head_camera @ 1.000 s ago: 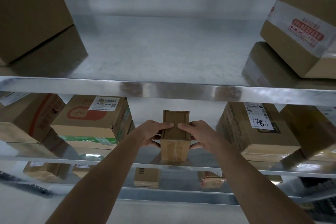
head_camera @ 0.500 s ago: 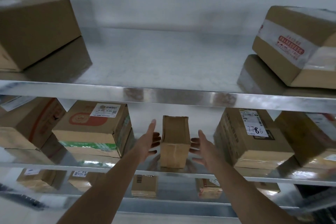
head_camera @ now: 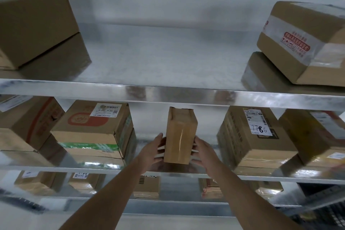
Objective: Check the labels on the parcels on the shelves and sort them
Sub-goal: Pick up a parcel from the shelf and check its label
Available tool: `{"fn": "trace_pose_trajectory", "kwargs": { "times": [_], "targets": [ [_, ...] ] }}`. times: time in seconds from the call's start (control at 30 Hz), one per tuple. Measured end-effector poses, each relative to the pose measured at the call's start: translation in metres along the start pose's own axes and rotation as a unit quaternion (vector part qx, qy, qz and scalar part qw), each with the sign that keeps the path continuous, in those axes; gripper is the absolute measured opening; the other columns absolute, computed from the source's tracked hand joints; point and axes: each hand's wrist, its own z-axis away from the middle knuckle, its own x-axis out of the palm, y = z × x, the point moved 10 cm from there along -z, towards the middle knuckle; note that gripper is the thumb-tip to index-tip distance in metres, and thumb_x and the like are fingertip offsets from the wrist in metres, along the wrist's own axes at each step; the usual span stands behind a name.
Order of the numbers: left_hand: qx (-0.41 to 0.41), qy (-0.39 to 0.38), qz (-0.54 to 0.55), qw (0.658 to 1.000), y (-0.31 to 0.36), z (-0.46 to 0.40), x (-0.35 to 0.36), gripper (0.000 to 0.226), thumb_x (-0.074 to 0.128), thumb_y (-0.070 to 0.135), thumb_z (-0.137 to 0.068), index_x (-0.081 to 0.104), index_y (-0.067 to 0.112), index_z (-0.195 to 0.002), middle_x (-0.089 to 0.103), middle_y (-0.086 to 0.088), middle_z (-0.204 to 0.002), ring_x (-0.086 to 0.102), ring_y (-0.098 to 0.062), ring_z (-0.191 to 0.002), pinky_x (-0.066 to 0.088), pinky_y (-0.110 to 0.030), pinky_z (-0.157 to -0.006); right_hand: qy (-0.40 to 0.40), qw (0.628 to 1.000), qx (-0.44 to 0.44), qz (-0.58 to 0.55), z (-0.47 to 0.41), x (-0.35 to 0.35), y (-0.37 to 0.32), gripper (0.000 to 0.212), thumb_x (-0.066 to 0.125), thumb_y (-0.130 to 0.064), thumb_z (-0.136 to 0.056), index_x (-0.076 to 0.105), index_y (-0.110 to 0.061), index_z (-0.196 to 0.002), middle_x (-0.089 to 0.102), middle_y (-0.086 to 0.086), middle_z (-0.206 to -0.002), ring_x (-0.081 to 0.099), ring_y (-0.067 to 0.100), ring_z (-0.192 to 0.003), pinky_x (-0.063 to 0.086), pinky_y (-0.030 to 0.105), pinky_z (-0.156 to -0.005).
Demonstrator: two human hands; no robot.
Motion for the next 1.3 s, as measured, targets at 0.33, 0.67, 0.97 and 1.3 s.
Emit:
{"fn": "trace_pose_trajectory", "kwargs": {
  "times": [0.33, 0.67, 0.97, 1.3],
  "targets": [
    [-0.008, 0.013, -0.101, 0.995, 0.013, -0.013, 0.007, 0.043, 0.057, 0.038, -0.102, 0.057, 0.011, -0.135, 0.065, 0.001, -0.105, 0.06, -0.021, -0.104, 0.049, -0.035, -0.092, 0.004, 0.973, -0.069, 0.221, -0.01, 0.0, -0.035, 0.038, 0.045, -0.044, -0.105, 0.063, -0.014, -0.121, 0.068, 0.012, -0.123, 0.066, 0.027, -0.11, 0.055, 0.042, -0.1],
    [0.01, 0.05, -0.153, 0.987, 0.007, -0.027, 0.016, 0.047, 0.053, 0.05, -0.102, 0.062, 0.012, -0.127, 0.066, -0.004, -0.106, 0.064, -0.023, -0.097, 0.054, -0.035, -0.084, 0.031, 0.974, -0.019, 0.222, -0.019, -0.006, -0.023, 0.046, 0.043, -0.046, -0.106, 0.058, -0.007, -0.125, 0.062, 0.019, -0.131, 0.063, 0.032, -0.113, 0.053, 0.04, -0.092],
    [-0.012, 0.074, -0.005, 0.997, -0.039, -0.031, -0.001, 0.054, 0.032, 0.057, -0.106, 0.063, 0.022, -0.132, 0.064, -0.007, -0.134, 0.065, -0.023, -0.112, 0.05, -0.041, -0.102, 0.025, 1.0, 0.007, 0.007, -0.014, -0.015, 0.021, 0.038, 0.034, -0.038, -0.11, 0.061, -0.013, -0.119, 0.067, 0.001, -0.113, 0.064, 0.017, -0.1, 0.053, 0.026, -0.077],
    [0.042, 0.006, -0.046, 0.998, 0.0, 0.009, 0.021, 0.034, 0.032, 0.053, -0.106, 0.058, 0.031, -0.102, 0.062, 0.008, -0.103, 0.06, -0.02, -0.107, 0.049, -0.036, -0.099, -0.023, 0.991, -0.094, 0.094, 0.001, 0.0, -0.012, 0.041, 0.031, -0.056, -0.104, 0.064, -0.032, -0.105, 0.068, -0.006, -0.113, 0.063, 0.022, -0.117, 0.05, 0.045, -0.106]
  ]
}}
